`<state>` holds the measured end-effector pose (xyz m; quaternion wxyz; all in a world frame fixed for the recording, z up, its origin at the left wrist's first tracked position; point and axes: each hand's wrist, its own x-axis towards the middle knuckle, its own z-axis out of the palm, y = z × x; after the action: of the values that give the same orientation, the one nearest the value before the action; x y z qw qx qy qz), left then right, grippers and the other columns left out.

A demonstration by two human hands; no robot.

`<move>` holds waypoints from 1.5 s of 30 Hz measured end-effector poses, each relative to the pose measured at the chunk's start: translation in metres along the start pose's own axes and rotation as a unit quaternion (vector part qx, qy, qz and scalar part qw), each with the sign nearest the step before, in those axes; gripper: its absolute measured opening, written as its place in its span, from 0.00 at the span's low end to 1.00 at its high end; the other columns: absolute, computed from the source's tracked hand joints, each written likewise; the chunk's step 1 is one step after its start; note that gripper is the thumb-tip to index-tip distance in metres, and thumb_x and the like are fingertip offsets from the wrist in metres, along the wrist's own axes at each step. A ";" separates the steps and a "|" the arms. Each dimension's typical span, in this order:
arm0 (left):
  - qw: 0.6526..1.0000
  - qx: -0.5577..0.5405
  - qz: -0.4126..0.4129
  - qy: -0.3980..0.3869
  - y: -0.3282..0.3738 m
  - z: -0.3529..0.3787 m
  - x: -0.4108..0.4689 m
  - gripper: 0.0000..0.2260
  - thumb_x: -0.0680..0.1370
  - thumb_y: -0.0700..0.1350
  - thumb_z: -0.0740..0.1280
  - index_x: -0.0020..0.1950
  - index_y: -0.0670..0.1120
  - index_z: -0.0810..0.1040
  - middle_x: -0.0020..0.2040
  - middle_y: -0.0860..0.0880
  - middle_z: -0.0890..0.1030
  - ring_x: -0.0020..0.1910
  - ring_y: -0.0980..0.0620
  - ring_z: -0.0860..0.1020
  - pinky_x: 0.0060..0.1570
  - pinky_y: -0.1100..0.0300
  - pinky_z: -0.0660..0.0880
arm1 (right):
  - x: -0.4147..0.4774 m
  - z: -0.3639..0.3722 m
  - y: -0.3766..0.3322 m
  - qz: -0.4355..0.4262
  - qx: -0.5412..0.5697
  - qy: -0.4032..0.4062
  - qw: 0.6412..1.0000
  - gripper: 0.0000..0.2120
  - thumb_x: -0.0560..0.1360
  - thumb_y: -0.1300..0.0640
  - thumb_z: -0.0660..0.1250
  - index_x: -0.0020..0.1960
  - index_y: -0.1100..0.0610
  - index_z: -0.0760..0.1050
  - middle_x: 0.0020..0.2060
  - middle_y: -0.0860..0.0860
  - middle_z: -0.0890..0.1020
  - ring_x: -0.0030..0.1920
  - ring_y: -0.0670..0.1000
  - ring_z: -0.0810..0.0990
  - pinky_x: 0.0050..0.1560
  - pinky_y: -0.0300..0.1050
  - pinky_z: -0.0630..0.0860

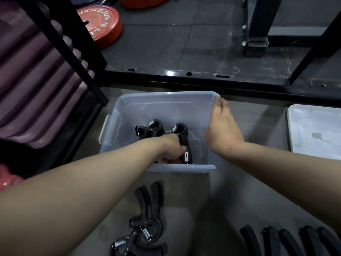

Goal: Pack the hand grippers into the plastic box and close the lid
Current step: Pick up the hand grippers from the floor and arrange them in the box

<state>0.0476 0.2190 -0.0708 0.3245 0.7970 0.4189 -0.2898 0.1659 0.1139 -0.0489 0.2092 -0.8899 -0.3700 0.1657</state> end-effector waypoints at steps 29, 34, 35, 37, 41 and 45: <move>0.948 0.053 0.135 0.285 -0.024 0.003 -0.070 0.18 0.76 0.43 0.58 0.63 0.51 0.77 0.59 0.47 0.79 0.58 0.41 0.76 0.60 0.52 0.72 | -0.015 -0.028 0.054 0.039 -0.064 -0.019 0.997 0.40 0.76 0.69 0.57 0.79 0.59 0.36 0.78 0.57 0.40 0.78 0.60 0.49 0.75 0.55 0.56; 0.929 0.111 0.169 0.311 -0.026 0.005 -0.080 0.16 0.75 0.43 0.59 0.59 0.49 0.79 0.59 0.49 0.79 0.61 0.44 0.74 0.65 0.51 0.68 | -0.026 -0.043 0.073 0.063 -0.077 -0.025 0.995 0.36 0.78 0.69 0.54 0.79 0.64 0.37 0.78 0.63 0.41 0.78 0.63 0.48 0.75 0.54 0.51; 0.926 0.113 0.171 0.316 -0.026 0.006 -0.084 0.15 0.75 0.43 0.59 0.59 0.48 0.79 0.59 0.50 0.78 0.61 0.45 0.74 0.65 0.52 0.67 | -0.029 -0.046 0.076 0.071 -0.076 -0.030 0.994 0.35 0.78 0.69 0.54 0.79 0.64 0.38 0.78 0.63 0.41 0.78 0.63 0.47 0.75 0.54 0.50; 0.924 0.116 0.172 0.320 -0.026 0.010 -0.092 0.16 0.75 0.43 0.60 0.60 0.47 0.79 0.60 0.50 0.77 0.62 0.45 0.73 0.65 0.54 0.64 | -0.034 -0.054 0.081 0.058 -0.081 -0.025 0.995 0.37 0.77 0.68 0.58 0.78 0.65 0.41 0.77 0.64 0.45 0.77 0.65 0.50 0.74 0.57 0.54; 0.931 0.120 0.157 0.307 -0.033 0.017 -0.106 0.16 0.77 0.43 0.59 0.63 0.44 0.77 0.67 0.48 0.74 0.68 0.46 0.69 0.67 0.55 0.61 | -0.046 -0.065 0.091 0.026 -0.082 -0.014 0.996 0.36 0.75 0.68 0.61 0.78 0.66 0.46 0.77 0.63 0.46 0.77 0.64 0.51 0.75 0.57 0.56; 0.933 0.130 0.159 0.296 -0.037 0.020 -0.125 0.17 0.79 0.43 0.59 0.66 0.45 0.75 0.70 0.48 0.70 0.71 0.47 0.66 0.68 0.55 0.58 | -0.058 -0.068 0.096 -0.027 -0.140 -0.025 0.989 0.26 0.76 0.70 0.56 0.74 0.67 0.58 0.79 0.53 0.40 0.79 0.56 0.46 0.76 0.48 0.54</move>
<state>-0.0484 0.1601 -0.0014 0.1208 0.9382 0.3221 -0.0370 0.2141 -0.0061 -0.0301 0.0775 -0.8956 -0.4188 0.1284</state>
